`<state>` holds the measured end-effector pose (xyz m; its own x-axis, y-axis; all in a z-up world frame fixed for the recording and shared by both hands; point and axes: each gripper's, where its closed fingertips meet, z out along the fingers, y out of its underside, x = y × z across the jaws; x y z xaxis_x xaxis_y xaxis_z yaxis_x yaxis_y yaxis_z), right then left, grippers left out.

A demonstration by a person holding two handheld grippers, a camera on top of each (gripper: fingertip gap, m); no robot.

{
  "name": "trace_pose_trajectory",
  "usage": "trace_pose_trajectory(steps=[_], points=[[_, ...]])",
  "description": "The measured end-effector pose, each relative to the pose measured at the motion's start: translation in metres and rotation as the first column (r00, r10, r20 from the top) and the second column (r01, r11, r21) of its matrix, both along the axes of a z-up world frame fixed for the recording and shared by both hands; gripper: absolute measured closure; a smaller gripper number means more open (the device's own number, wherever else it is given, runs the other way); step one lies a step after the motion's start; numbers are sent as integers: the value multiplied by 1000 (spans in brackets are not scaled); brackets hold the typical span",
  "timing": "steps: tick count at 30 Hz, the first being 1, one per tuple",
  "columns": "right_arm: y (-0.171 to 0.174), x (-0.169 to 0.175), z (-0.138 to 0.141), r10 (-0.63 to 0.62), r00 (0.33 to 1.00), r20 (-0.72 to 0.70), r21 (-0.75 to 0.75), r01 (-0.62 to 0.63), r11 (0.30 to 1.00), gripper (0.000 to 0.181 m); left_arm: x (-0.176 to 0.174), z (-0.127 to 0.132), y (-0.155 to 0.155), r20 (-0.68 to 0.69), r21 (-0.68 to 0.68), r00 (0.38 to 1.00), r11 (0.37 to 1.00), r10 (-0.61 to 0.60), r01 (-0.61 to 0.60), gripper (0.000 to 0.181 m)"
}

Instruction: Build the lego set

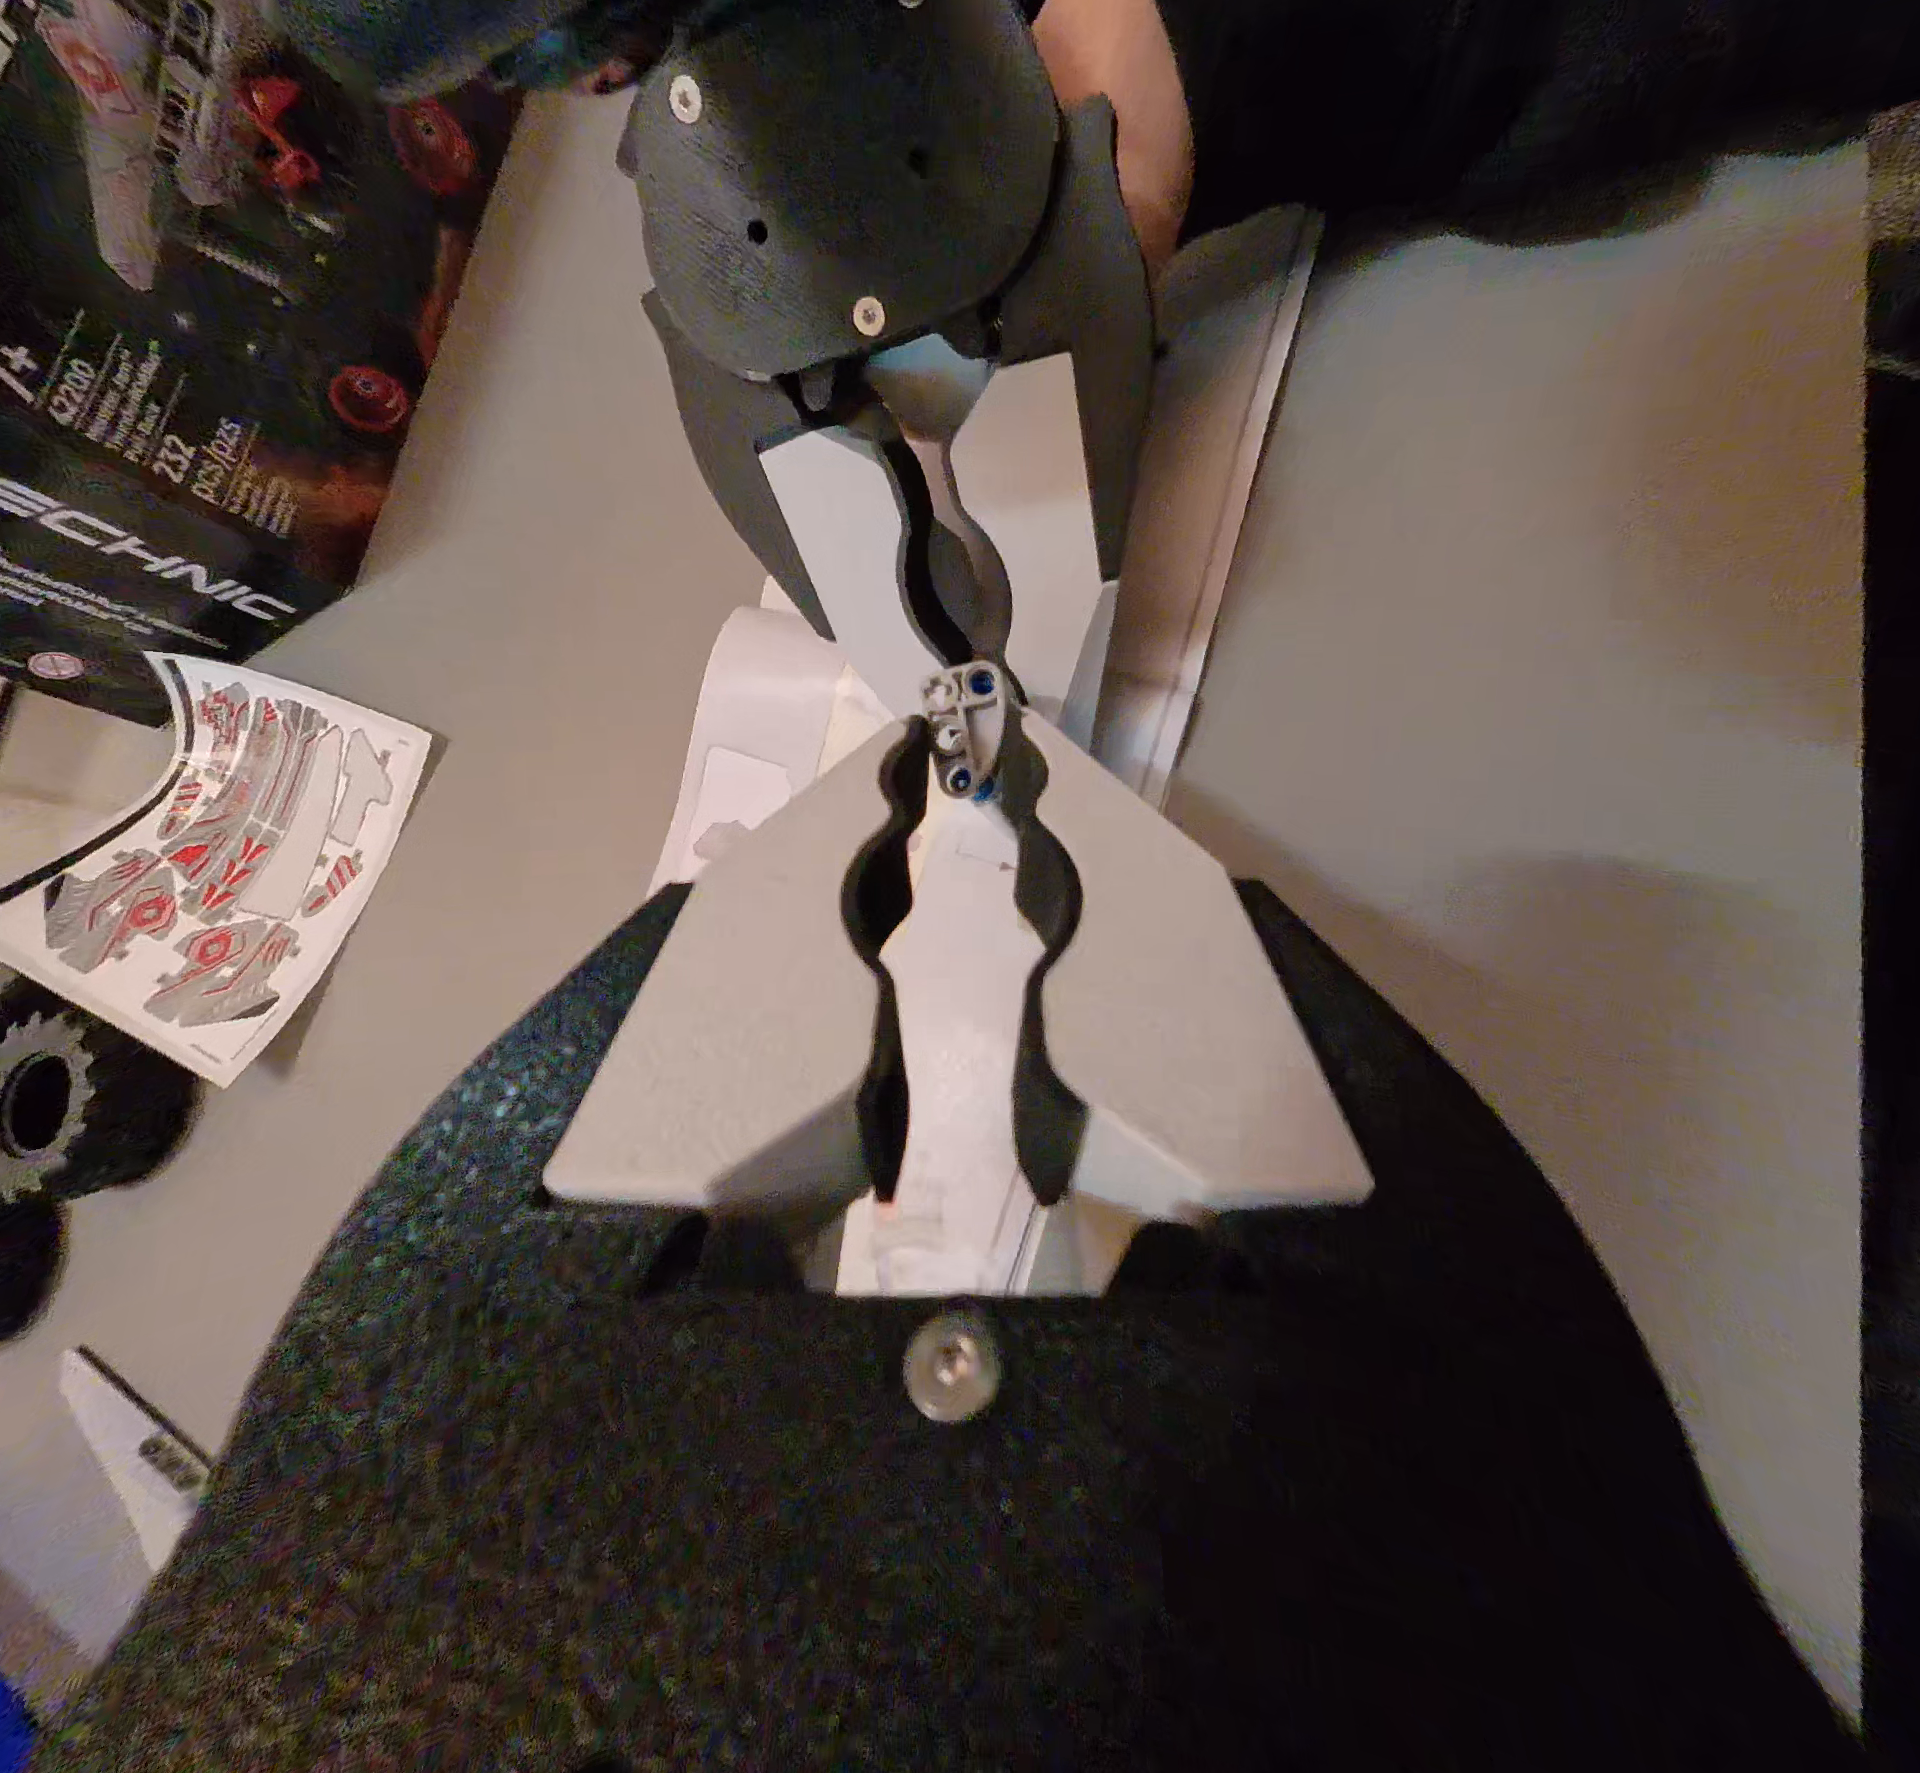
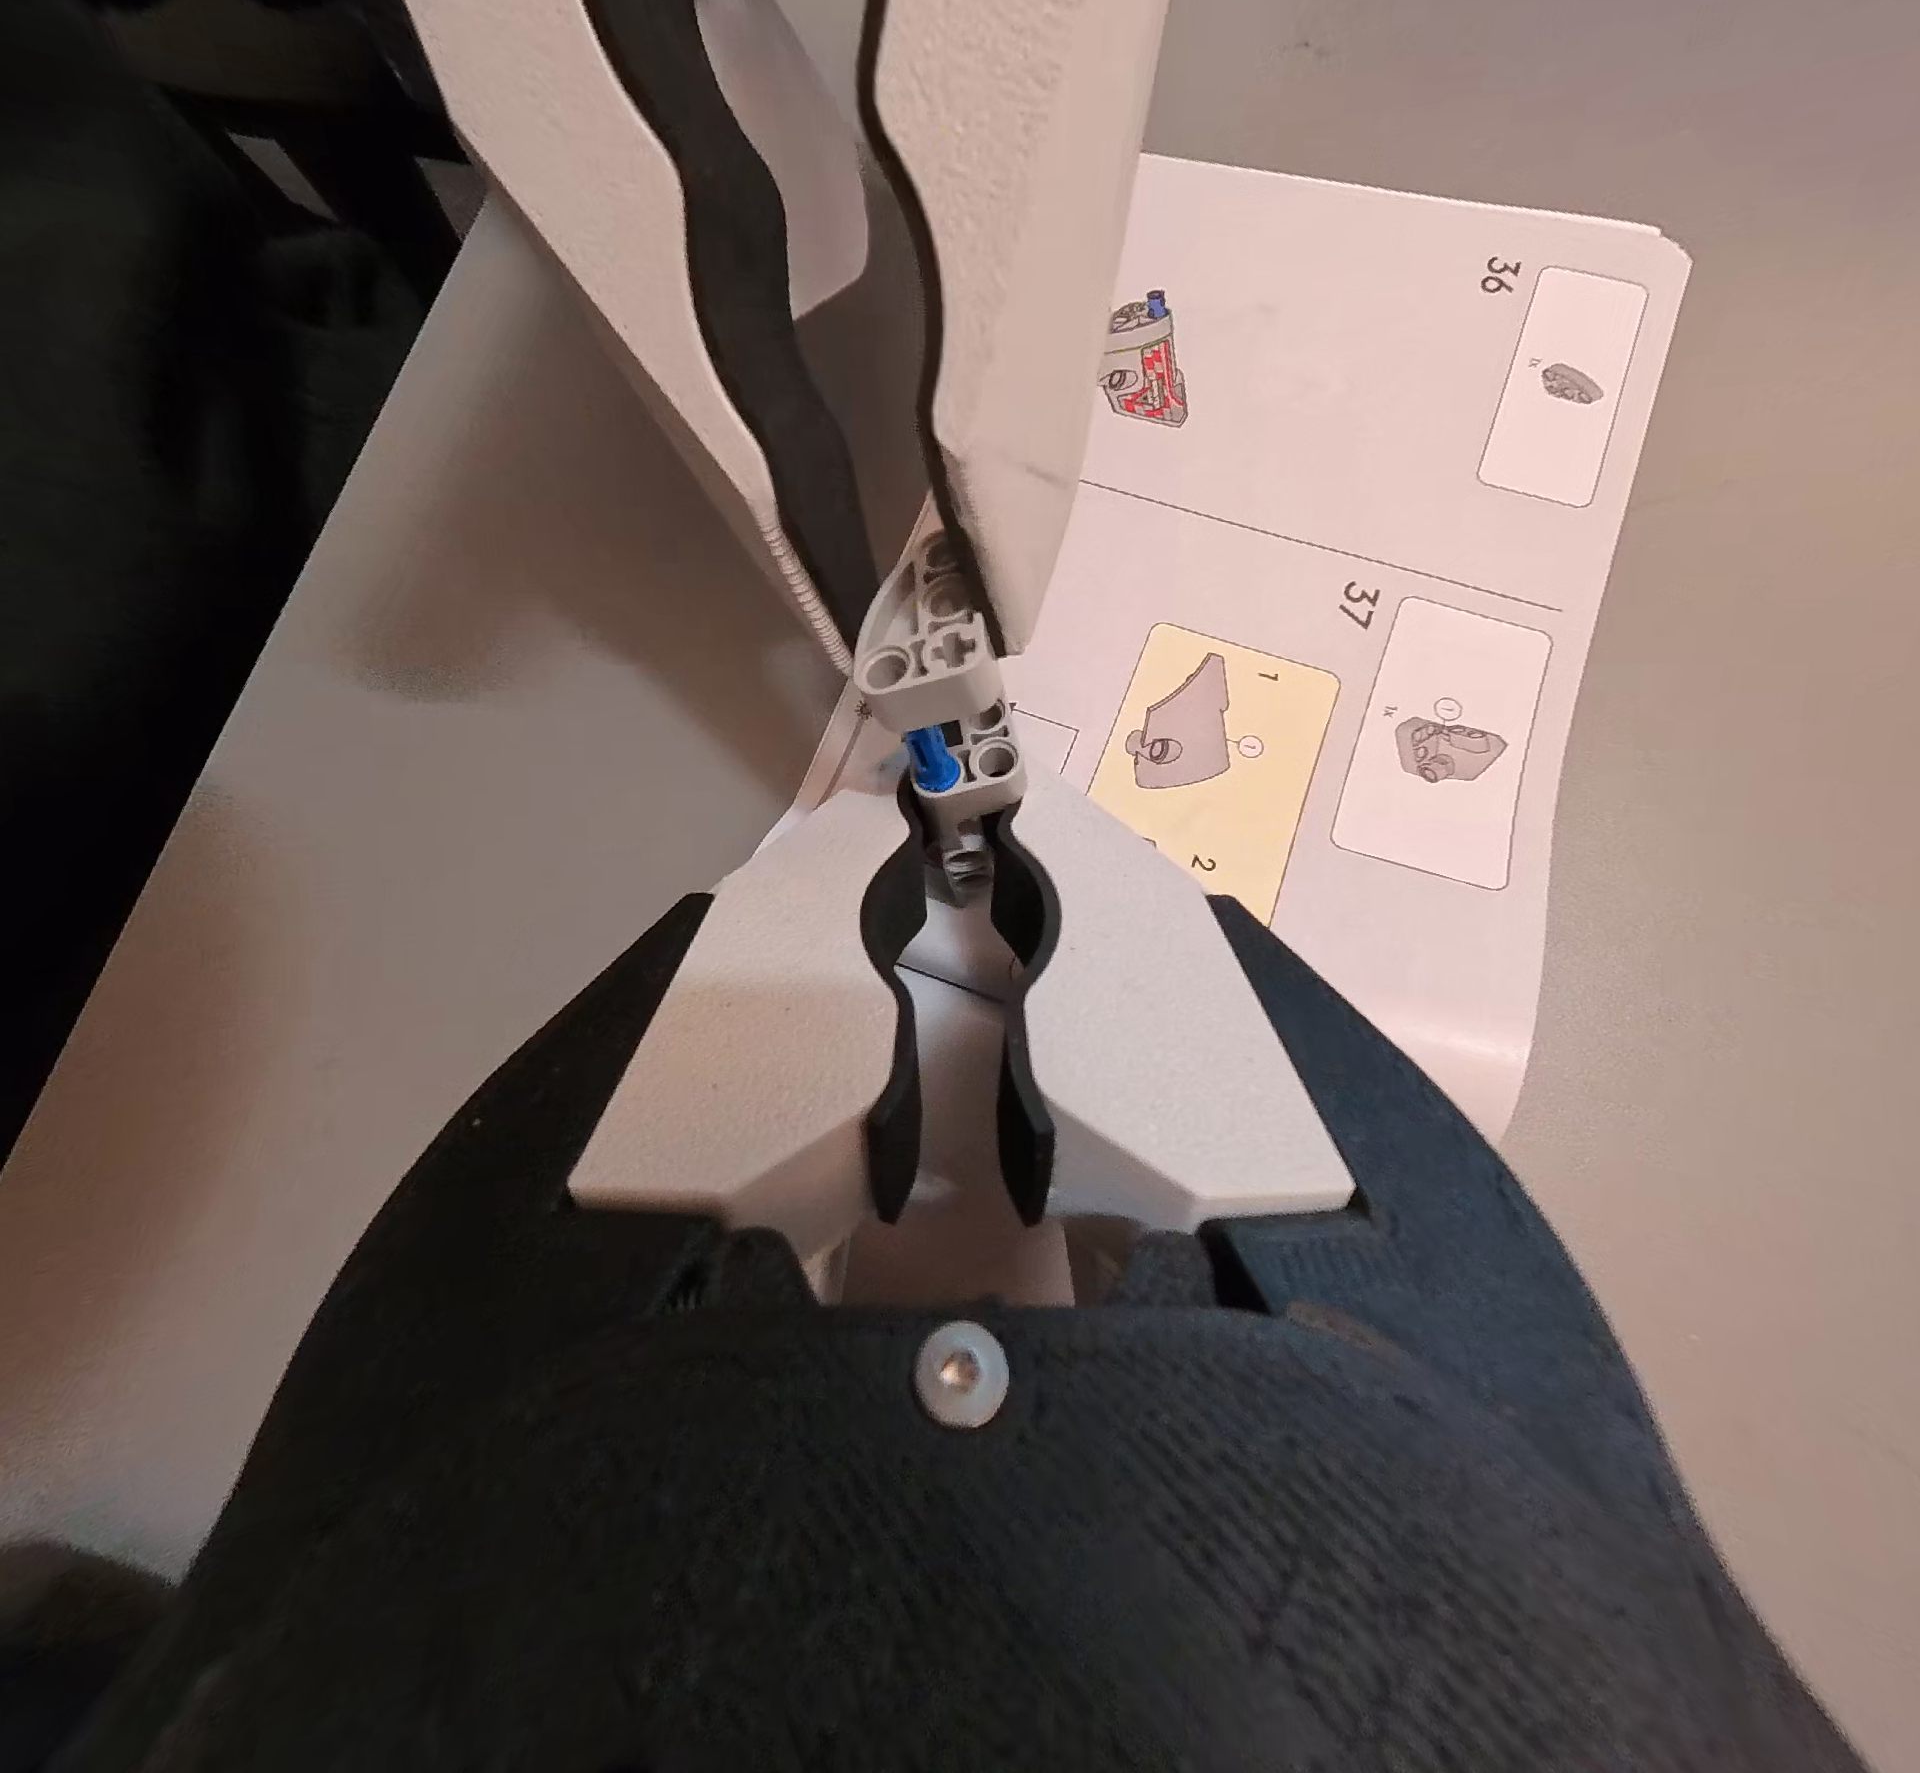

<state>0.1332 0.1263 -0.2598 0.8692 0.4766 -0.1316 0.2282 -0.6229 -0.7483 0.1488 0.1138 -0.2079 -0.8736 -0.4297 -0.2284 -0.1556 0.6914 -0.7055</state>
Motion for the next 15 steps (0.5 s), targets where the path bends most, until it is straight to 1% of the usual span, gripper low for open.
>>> trace_pose_trajectory(steps=[2, 5, 8, 10, 13, 15], points=[[0, 0, 0, 0, 1000, 7, 3, 0, 1000, 178, -1, 0, 0, -36, 13, 999, 1000, 0, 0, 169], [0, 0, 0, 0, 1000, 11, 5, 0, 1000, 178, -1, 0, -1, -15, 116, 999, 992, -41, 43, 169], [0, 0, 0, 0, 1000, 0, -1, 0, 1000, 178, 0, -1, 0, -34, 197, 996, 977, -79, 85, 169], [0, 0, 0, 0, 1000, 0, -1, 0, 1000, 178, 0, -1, 0, -81, 225, 993, 969, -81, 98, 169], [0, 0, 0, 0, 1000, 2, 0, 0, 1000, 178, -1, -2, 0, -201, 201, 978, 975, -49, 90, 170], [0, 0, 0, 0, 1000, -1, -1, 0, 1000, 178, -2, -2, 0, -246, 202, 968, 975, -41, 93, 170]])
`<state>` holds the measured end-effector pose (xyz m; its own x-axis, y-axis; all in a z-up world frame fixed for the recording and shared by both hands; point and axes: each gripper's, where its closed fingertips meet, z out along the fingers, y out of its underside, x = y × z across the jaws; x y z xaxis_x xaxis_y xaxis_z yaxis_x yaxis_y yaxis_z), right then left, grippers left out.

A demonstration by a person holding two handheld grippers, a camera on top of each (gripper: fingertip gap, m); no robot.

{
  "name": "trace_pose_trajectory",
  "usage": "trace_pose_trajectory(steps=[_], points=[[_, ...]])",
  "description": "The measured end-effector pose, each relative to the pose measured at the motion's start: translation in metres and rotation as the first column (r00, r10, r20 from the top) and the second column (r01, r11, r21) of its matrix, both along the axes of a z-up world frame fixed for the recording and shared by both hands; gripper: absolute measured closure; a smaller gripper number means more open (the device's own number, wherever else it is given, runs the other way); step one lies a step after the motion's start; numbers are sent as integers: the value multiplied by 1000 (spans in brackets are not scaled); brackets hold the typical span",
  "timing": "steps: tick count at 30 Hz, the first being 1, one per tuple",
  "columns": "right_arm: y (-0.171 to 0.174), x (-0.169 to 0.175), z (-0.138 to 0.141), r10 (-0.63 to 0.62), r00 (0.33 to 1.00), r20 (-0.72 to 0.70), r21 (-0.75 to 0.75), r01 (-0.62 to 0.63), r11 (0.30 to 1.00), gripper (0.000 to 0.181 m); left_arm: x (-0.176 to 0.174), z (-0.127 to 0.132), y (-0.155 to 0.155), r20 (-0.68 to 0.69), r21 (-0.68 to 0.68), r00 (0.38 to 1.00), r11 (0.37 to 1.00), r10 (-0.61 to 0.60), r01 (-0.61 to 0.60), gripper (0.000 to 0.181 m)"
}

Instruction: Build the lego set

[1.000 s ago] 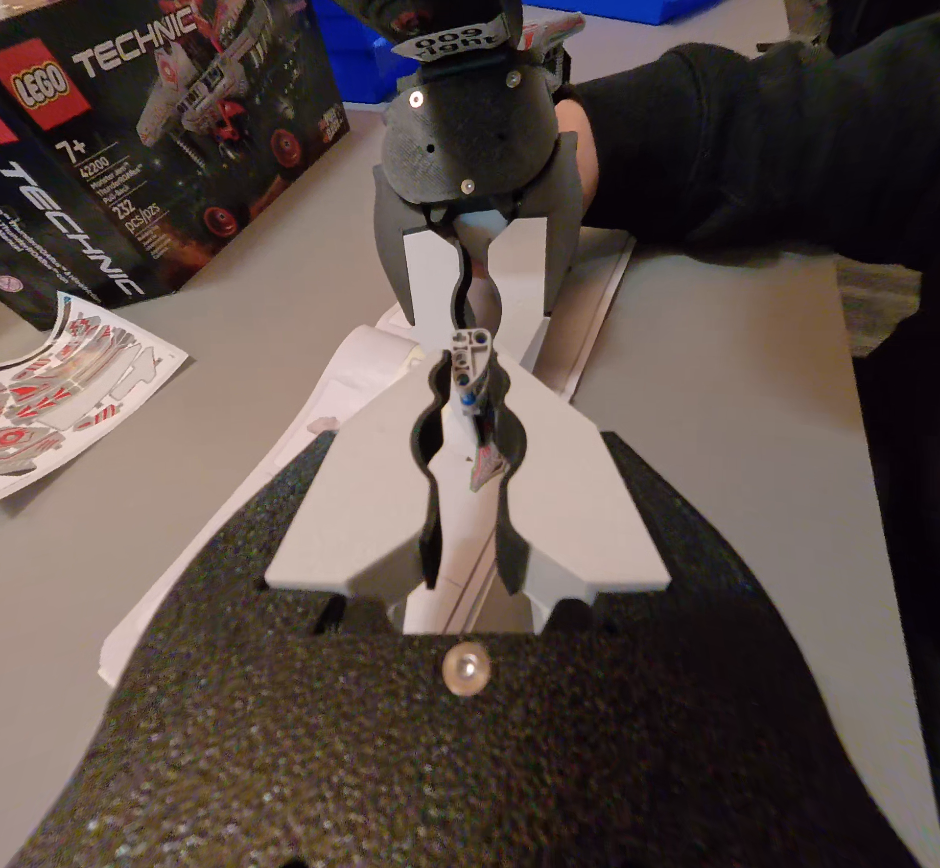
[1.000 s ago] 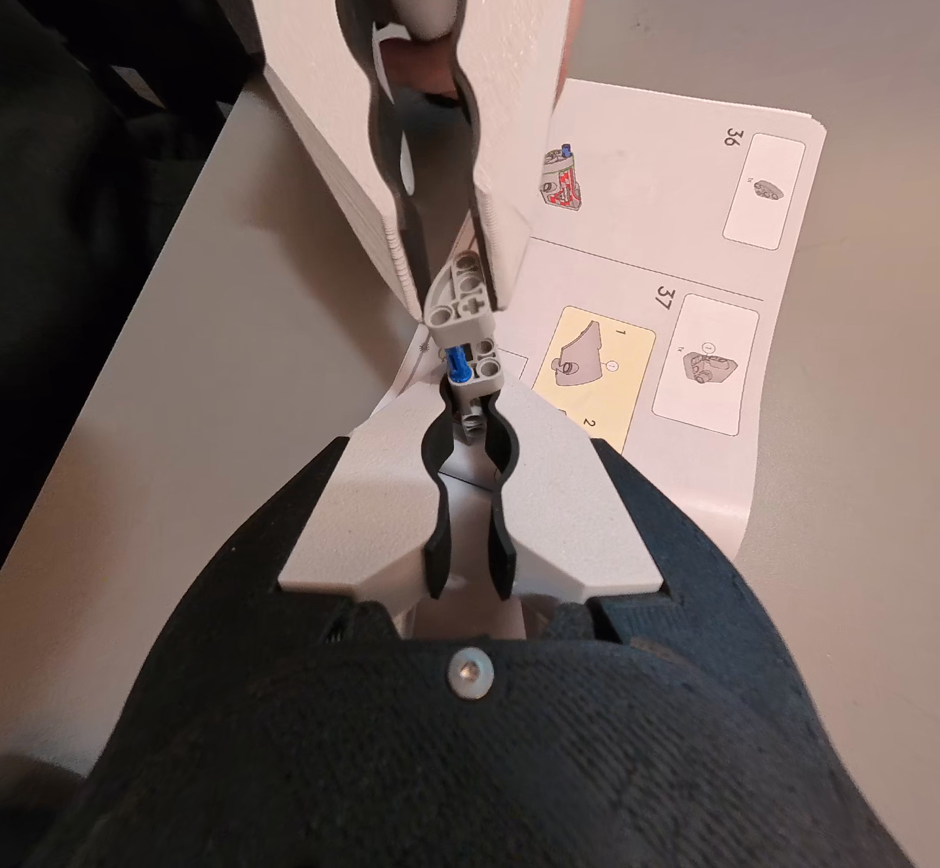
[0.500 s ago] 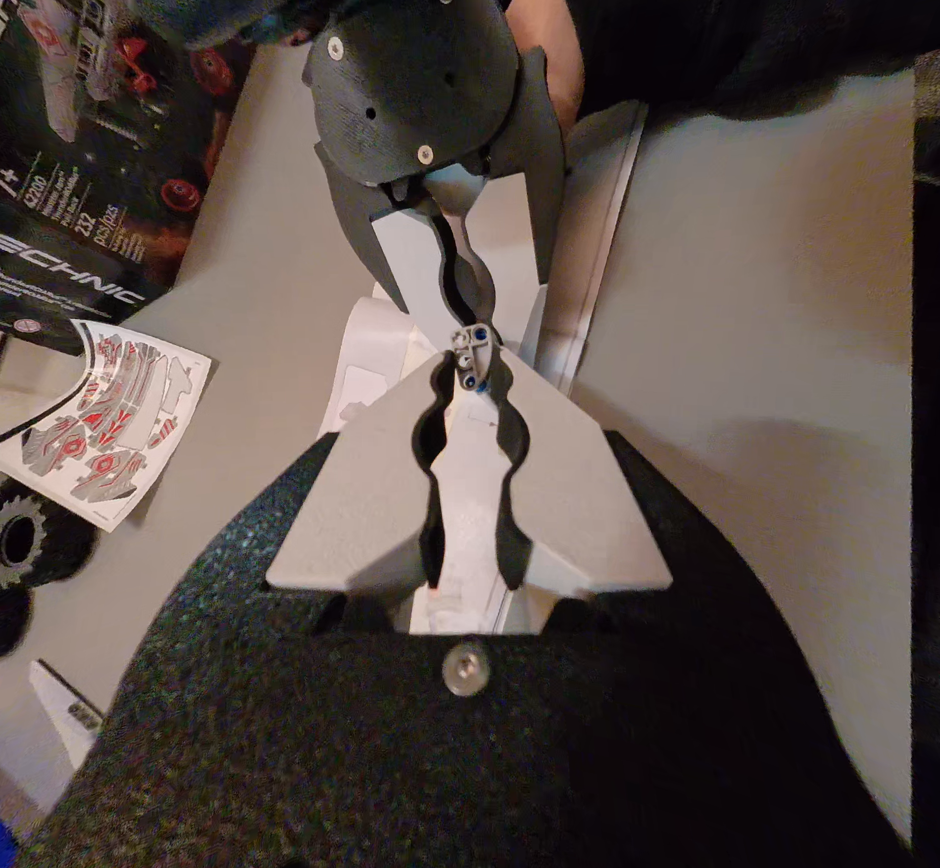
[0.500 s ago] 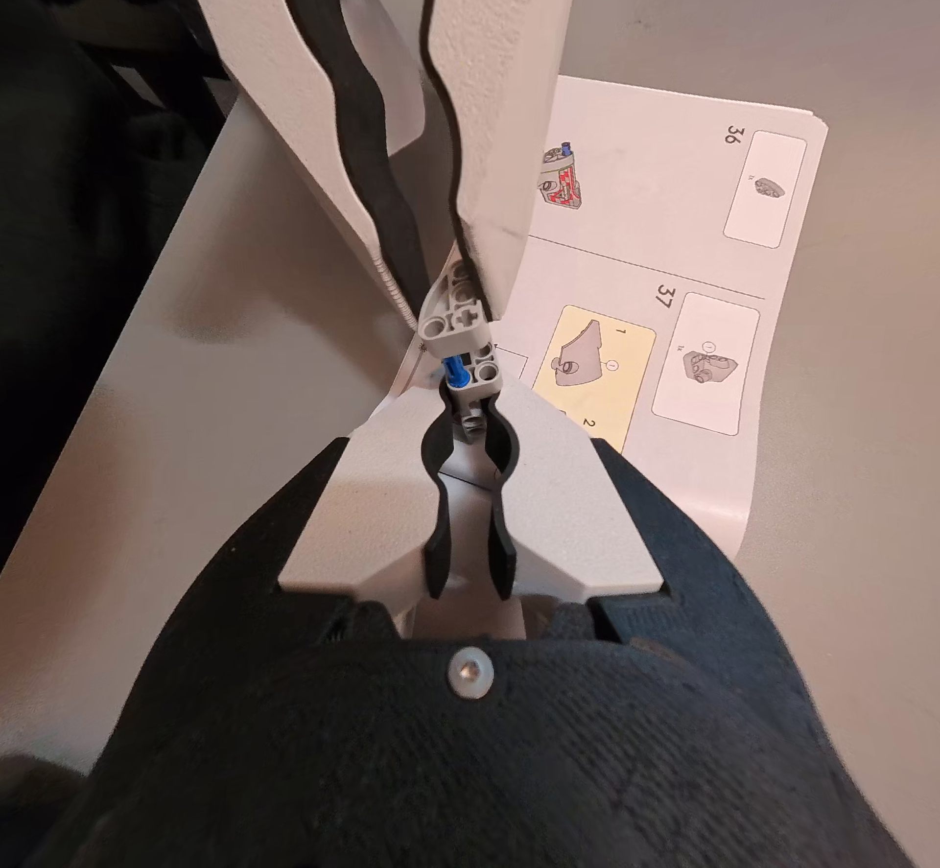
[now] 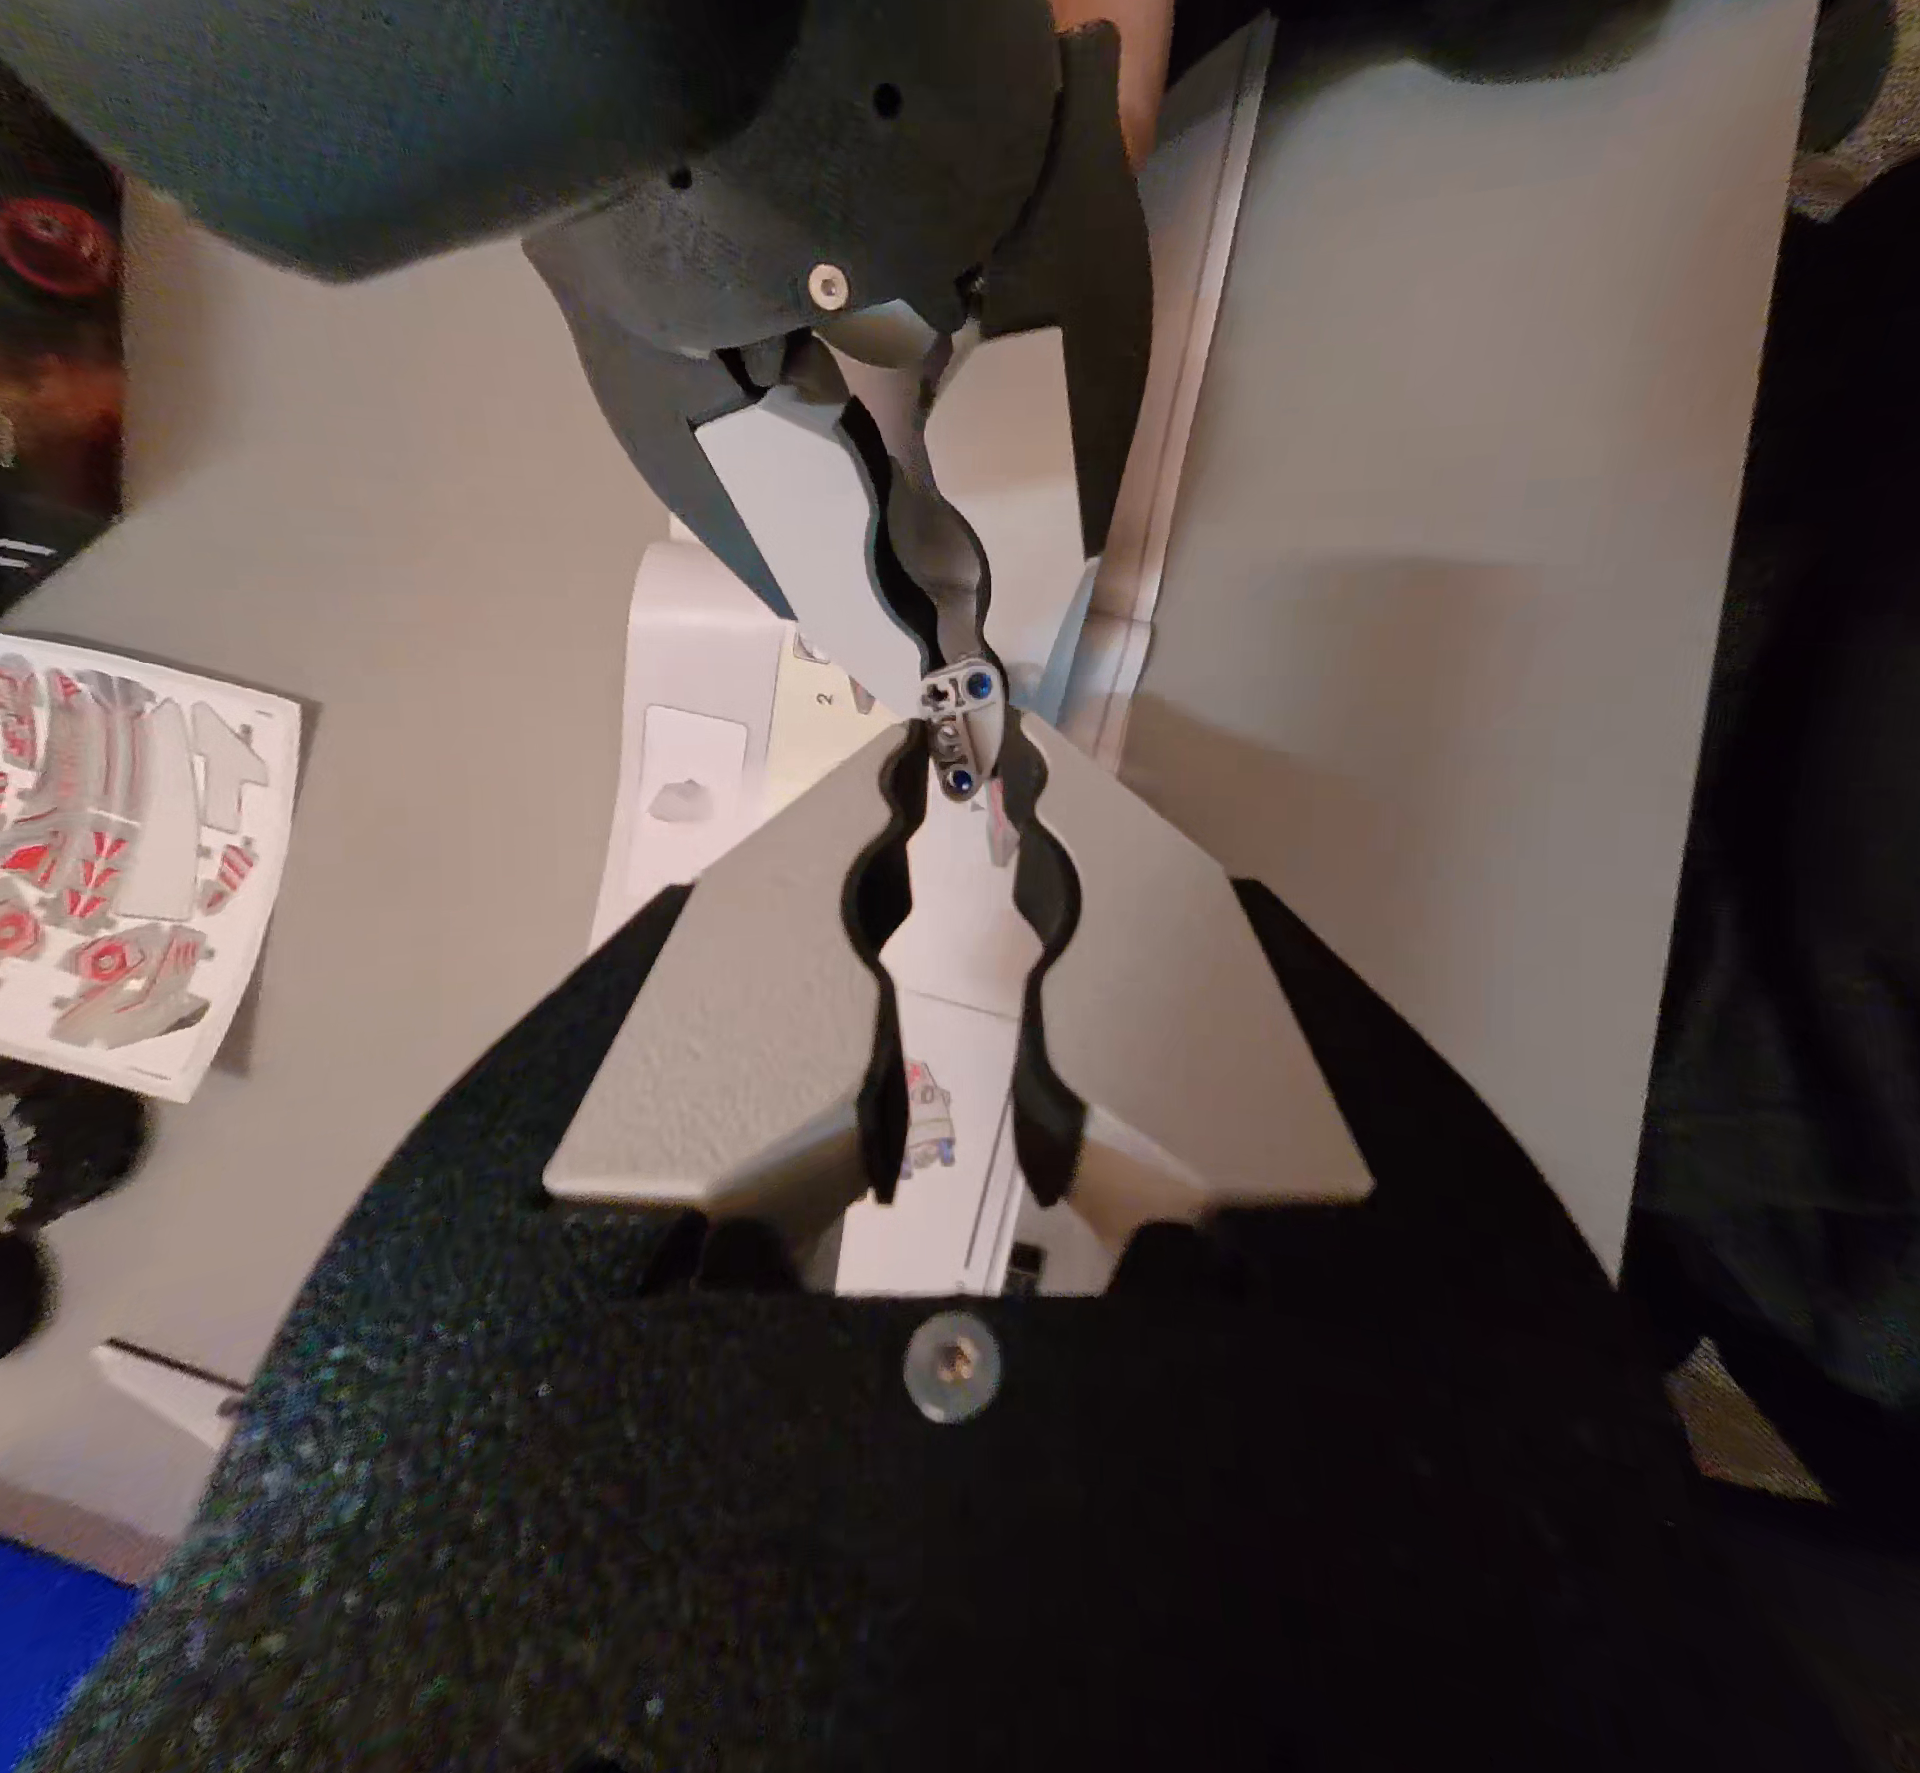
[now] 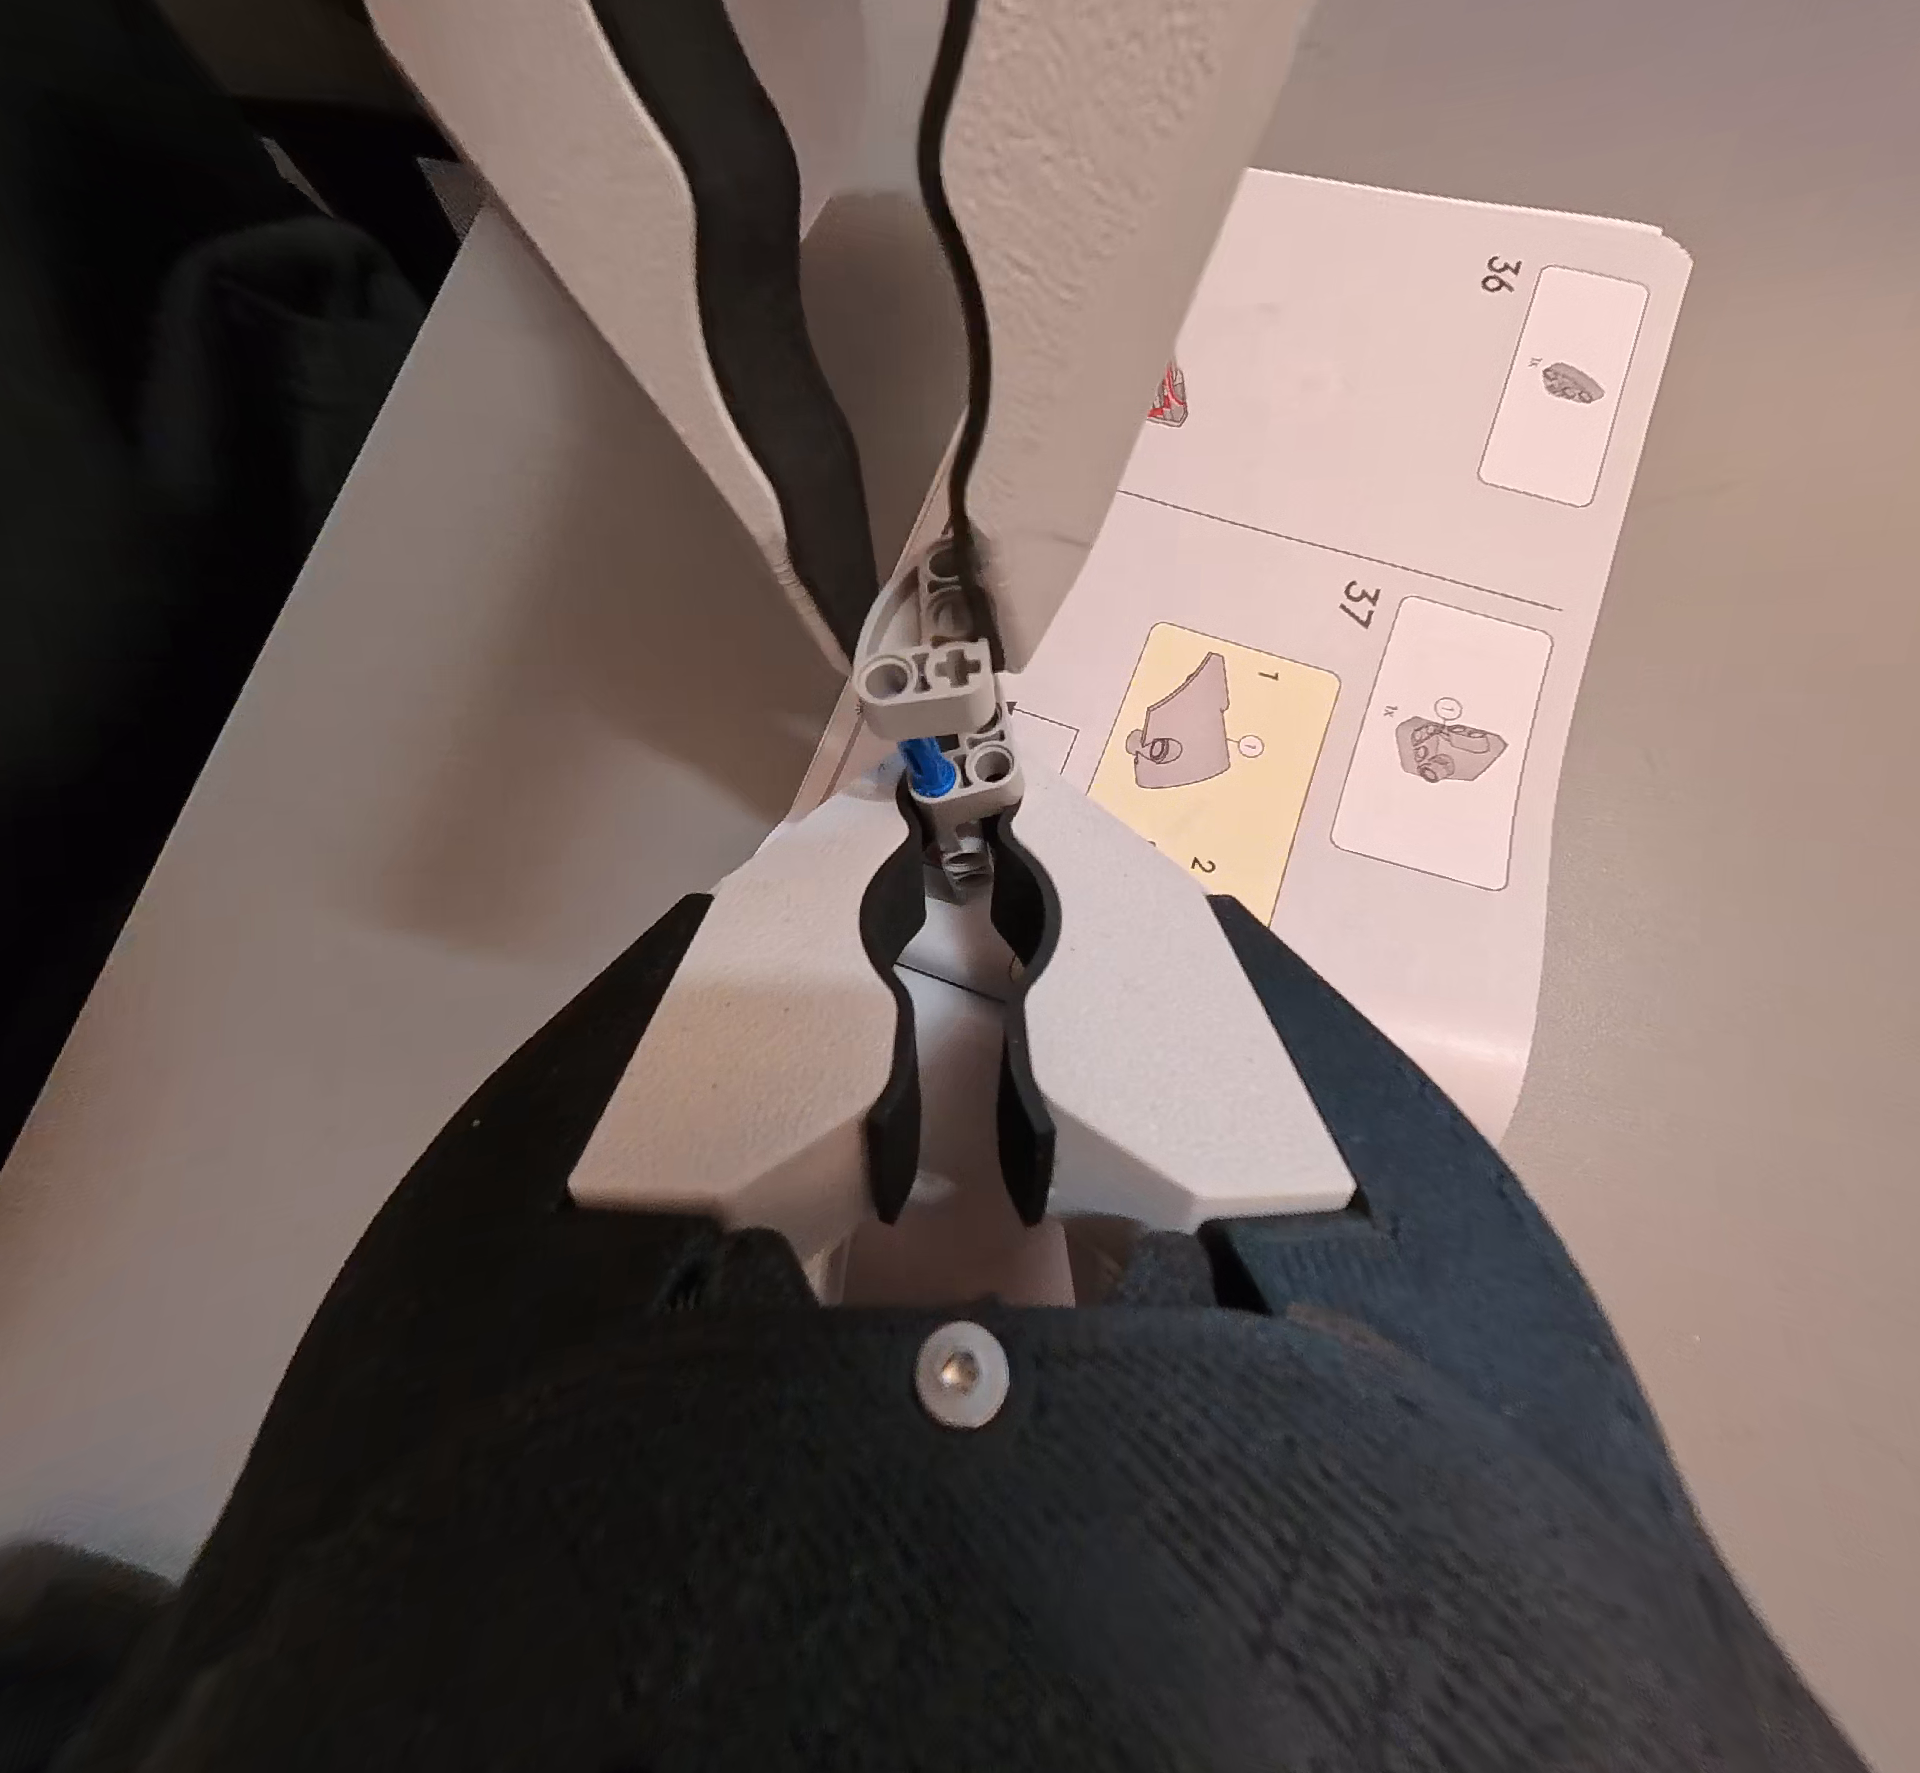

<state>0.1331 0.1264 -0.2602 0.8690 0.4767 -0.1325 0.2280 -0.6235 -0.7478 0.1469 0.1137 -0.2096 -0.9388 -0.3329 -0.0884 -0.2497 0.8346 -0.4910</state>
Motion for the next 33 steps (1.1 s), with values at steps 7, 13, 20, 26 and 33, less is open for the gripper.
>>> trace_pose_trajectory(steps=[7, 13, 20, 26, 33], points=[[0, 0, 0, 0, 1000, -22, -11, 0, 1000, 178, 2, 1, 2, 121, 265, 978, 955, -171, 134, 170], [0, 0, 0, 3, 1000, -18, -11, -3, 1000, 177, 1, 0, 0, 139, 351, 963, 920, -233, 172, 170], [0, 0, 0, 3, 1000, -27, -16, -4, 1000, 178, 0, 0, -2, -43, 116, 999, 993, 2, 3, 170], [0, 0, 0, 2, 998, -55, -27, -4, 1000, 177, 0, 0, -1, -63, 75, 998, 997, 12, -7, 170], [0, -1, 1, 4, 999, -38, -16, -5, 1000, 178, 2, -6, 1, -97, 108, 995, 994, 30, -20, 170]])
